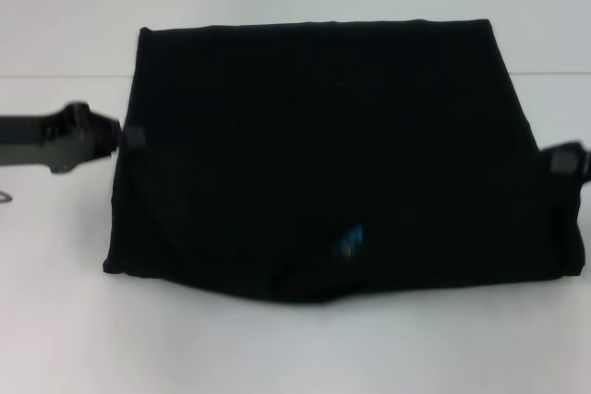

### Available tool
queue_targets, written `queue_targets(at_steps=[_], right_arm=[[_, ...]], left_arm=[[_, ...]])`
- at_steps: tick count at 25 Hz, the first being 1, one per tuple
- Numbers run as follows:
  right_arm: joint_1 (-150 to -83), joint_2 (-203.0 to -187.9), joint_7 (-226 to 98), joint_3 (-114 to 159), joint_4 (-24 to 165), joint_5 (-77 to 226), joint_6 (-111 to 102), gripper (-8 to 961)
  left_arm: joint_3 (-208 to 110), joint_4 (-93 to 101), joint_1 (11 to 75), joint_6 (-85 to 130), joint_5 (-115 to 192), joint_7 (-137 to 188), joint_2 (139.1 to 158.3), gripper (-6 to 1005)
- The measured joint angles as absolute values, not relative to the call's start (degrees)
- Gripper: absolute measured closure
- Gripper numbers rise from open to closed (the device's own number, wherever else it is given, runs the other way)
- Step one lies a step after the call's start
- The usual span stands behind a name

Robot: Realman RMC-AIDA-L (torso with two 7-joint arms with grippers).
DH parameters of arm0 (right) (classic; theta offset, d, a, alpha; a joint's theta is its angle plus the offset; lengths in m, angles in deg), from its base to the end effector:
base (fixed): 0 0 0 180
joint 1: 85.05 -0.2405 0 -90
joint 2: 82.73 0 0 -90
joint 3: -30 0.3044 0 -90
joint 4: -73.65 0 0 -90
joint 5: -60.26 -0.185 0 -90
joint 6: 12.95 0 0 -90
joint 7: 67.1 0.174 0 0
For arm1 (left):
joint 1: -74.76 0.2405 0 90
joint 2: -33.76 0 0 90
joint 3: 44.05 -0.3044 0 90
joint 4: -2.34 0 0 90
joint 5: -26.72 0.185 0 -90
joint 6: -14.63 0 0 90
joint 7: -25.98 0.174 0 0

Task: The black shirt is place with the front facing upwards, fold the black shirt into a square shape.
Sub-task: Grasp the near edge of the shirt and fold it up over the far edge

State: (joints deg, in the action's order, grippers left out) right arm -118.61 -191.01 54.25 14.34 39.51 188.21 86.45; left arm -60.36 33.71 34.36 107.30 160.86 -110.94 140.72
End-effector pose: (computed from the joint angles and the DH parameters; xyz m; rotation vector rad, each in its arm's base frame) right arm 0.3087 0.3614 0.0516 -2.3077 1.6418 0.8898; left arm -0.2919 0.4015 0.0454 -2.1518 -1.9255 -0.7776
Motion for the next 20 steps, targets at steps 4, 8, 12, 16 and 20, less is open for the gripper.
queue_targets(at_steps=[4,8,12,16,20], right_arm=[[-116.58,-191.71,50.76,14.51,42.91,179.19,77.63,857],[-116.53,-192.95,47.47,14.52,44.92,175.55,72.01,855],[-117.30,-195.77,43.38,13.78,45.50,172.34,64.24,853],[-118.84,-197.71,41.29,11.24,45.72,172.17,56.71,851],[-120.53,-198.99,38.28,10.05,46.42,171.82,50.25,849]], left_arm=[[-60.03,33.30,36.01,100.51,151.91,-108.64,142.19,996],[-60.18,33.07,36.27,94.79,145.17,-105.20,144.56,996],[-60.39,32.56,35.64,89.12,141.38,-101.32,146.79,996],[-60.63,31.84,34.66,84.49,140.38,-97.79,148.28,996],[-60.64,30.43,33.58,80.41,140.30,-93.83,149.26,995]])
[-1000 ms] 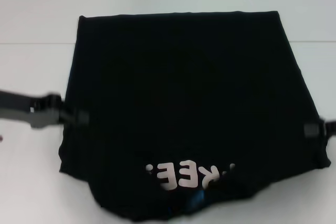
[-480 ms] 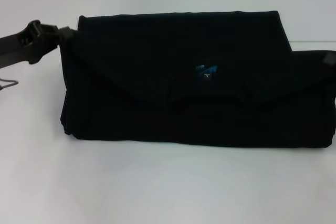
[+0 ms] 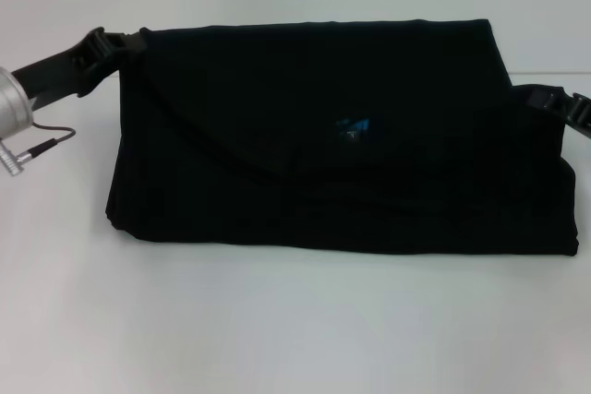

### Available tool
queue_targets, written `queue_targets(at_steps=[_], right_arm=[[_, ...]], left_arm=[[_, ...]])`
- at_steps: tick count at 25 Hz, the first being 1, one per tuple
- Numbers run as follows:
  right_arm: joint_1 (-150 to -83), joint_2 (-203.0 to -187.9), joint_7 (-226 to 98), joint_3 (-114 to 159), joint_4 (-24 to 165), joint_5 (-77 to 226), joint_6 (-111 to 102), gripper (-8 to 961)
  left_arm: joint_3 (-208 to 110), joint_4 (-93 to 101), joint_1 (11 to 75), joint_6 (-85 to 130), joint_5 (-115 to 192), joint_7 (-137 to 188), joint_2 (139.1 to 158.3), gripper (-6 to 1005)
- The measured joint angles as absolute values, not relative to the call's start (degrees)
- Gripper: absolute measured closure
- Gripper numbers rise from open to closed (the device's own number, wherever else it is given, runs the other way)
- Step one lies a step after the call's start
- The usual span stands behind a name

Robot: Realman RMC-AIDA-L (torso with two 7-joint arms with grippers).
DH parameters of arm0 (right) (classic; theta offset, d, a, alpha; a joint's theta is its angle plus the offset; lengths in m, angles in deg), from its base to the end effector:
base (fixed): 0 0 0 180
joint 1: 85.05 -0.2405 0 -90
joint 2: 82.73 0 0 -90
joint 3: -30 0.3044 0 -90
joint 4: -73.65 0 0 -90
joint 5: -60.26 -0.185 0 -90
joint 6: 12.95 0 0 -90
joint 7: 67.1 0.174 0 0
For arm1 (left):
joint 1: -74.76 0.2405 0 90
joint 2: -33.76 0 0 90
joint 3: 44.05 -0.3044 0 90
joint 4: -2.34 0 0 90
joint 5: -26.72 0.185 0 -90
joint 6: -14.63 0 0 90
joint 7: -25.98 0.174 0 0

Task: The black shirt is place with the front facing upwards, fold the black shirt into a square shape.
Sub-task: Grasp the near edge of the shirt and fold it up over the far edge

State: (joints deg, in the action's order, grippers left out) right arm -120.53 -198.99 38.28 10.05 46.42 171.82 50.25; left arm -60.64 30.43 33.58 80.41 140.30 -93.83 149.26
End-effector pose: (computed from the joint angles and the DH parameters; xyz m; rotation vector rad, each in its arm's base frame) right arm 0.3257 0.4281 0.0053 -1.8719 1.4098 0.9194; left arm -0.2834 0.4577 0.0177 -1.8204 -1.5823 -1.1046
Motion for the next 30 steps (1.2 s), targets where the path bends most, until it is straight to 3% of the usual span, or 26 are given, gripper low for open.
queue_targets(at_steps=[15,30], right_arm=[[-125.57,-202.11,31.12,7.84,46.55,171.54,32.77,841],[-125.35,-202.45,31.10,6.33,48.55,171.28,29.57,833]], left_arm=[[-60.68,28.79,30.61,67.73,140.18,-82.57,153.39,996],[-62.44,29.34,28.68,58.18,140.19,-80.52,155.34,976]])
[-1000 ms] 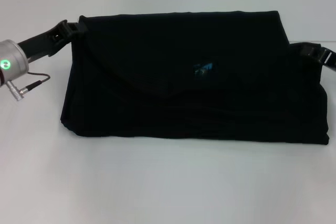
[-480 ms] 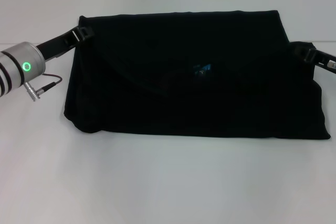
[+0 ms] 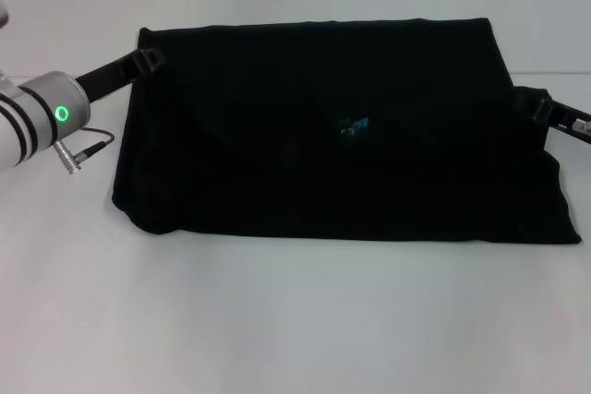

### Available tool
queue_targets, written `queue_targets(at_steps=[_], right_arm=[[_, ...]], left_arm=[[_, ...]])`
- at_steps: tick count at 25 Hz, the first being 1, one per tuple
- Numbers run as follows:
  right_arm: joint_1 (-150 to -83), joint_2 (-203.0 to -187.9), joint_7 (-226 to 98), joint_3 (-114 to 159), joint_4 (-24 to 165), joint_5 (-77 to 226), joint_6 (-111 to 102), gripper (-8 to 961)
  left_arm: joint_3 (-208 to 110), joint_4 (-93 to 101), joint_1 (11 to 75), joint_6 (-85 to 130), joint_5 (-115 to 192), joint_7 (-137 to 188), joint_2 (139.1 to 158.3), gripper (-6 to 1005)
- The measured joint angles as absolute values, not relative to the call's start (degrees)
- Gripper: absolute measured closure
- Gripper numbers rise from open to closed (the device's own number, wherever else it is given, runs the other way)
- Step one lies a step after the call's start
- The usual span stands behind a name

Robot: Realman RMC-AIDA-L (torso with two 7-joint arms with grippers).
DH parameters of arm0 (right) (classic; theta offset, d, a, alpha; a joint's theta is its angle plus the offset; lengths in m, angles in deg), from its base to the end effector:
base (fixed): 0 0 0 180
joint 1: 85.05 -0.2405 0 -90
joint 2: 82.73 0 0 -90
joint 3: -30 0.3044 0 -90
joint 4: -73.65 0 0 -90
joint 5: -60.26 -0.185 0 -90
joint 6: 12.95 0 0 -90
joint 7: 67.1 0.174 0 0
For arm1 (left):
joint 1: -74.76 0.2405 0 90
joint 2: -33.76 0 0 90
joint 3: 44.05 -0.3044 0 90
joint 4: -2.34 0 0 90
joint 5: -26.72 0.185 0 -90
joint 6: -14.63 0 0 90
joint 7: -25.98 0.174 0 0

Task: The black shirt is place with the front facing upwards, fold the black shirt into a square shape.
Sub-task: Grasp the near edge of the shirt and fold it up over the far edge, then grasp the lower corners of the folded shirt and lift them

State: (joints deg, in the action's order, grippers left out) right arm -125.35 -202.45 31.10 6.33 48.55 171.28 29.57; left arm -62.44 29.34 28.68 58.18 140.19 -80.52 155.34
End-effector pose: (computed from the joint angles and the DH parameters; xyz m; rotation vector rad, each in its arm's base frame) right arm 0.3279 0.4597 -0.0229 -1.7758 1.3043 0.6672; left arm -0.2803 0.4864 -0.0252 -1.7349 -1.3871 -0.8400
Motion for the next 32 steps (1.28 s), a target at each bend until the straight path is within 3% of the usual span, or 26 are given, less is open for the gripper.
queue_targets(at_steps=[2,7,13,15,18,20,26,28,32], right_arm=[[-124.84,-202.43,31.23,6.32,48.55,171.26,30.13,832],[-123.47,-202.23,31.54,6.76,48.41,170.99,32.82,731],[-121.19,-201.74,31.53,6.97,47.94,167.76,36.44,609],[-119.64,-201.32,31.12,7.00,47.75,163.89,37.82,528],[-117.08,-200.32,29.78,7.00,47.59,158.63,41.55,406],[-115.53,-199.34,29.22,6.95,47.43,157.30,44.94,323],[-111.92,-195.94,22.42,3.46,47.12,161.85,60.58,96],[-111.24,-195.48,16.94,1.77,47.10,165.49,66.80,37],[-110.21,-196.32,5.59,0.15,47.01,171.42,74.99,9]], left_arm=[[-62.85,29.35,28.63,57.87,139.94,-80.09,155.38,973],[-62.94,29.19,29.36,55.80,135.84,-80.05,155.48,764],[-65.33,29.18,30.44,56.40,134.77,-79.75,155.30,630],[-68.09,29.30,30.96,58.01,134.88,-80.14,154.75,585],[-74.48,29.10,32.57,62.53,134.94,-83.24,152.63,518],[-77.57,29.04,33.68,65.40,134.94,-86.09,151.20,310],[-85.97,29.30,36.24,76.95,136.89,-98.61,144.48,106],[-87.01,29.81,36.04,80.70,141.03,-102.83,142.48,109],[-86.87,32.00,34.92,84.88,149.04,-105.82,141.63,113]])
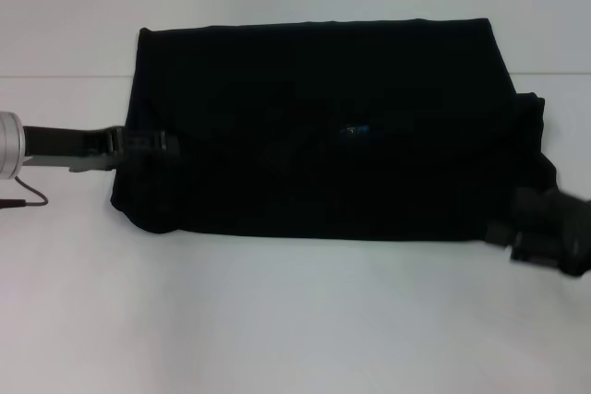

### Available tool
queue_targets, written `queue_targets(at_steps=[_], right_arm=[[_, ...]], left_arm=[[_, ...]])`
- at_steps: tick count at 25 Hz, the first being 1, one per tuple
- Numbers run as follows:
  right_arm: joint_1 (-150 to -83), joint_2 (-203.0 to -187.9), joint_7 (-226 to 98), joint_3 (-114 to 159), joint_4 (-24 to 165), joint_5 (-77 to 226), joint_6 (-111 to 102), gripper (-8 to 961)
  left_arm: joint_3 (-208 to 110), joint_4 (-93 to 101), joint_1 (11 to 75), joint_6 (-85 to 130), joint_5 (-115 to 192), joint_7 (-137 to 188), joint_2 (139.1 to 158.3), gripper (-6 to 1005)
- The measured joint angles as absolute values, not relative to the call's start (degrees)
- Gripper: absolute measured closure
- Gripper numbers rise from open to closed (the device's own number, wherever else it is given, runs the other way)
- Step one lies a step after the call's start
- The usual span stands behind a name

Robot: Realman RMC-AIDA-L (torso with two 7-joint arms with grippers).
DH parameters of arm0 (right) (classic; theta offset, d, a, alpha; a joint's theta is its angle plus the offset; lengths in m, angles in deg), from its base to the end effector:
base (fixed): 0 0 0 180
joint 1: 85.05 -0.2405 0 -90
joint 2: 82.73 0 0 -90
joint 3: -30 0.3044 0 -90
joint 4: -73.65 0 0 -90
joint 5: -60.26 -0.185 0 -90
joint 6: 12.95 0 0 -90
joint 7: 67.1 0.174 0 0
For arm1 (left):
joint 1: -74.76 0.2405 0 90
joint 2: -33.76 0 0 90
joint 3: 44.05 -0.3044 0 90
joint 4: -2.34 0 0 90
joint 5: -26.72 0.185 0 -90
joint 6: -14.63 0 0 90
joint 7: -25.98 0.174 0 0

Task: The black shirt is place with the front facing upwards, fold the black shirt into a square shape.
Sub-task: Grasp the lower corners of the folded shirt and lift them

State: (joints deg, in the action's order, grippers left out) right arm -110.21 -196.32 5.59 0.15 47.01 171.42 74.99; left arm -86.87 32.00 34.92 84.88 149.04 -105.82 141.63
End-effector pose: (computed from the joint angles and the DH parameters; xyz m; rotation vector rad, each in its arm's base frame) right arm 0.3317 0.3275 -0.0114 -2.4674 0.7886 0.7863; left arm -0.3100 0.4303 0.0104 -2.1591 -1.6446 -0.4722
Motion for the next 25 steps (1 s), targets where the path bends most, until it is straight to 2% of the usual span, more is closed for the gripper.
queue_targets(at_steps=[3,6,10,17,25], right_arm=[[-109.84,-197.53,2.38,-0.07,46.87,174.21,76.40,9],[-109.83,-197.87,2.15,-0.18,46.84,175.21,76.33,9],[-109.89,-198.41,2.14,-0.30,46.56,175.67,76.25,8],[-110.01,-198.56,2.50,-0.08,46.71,175.72,75.70,8],[-109.90,-198.57,2.50,0.15,46.88,175.67,75.69,8]], left_arm=[[-86.93,32.70,34.42,85.39,151.91,-106.78,141.62,112],[-86.89,33.06,34.24,85.30,154.71,-107.76,141.67,112],[-86.79,34.16,34.62,84.22,154.86,-106.31,142.88,112],[-88.63,34.56,34.48,81.94,155.83,-103.77,144.81,113],[-89.29,34.61,34.80,81.74,155.93,-102.40,144.94,114]])
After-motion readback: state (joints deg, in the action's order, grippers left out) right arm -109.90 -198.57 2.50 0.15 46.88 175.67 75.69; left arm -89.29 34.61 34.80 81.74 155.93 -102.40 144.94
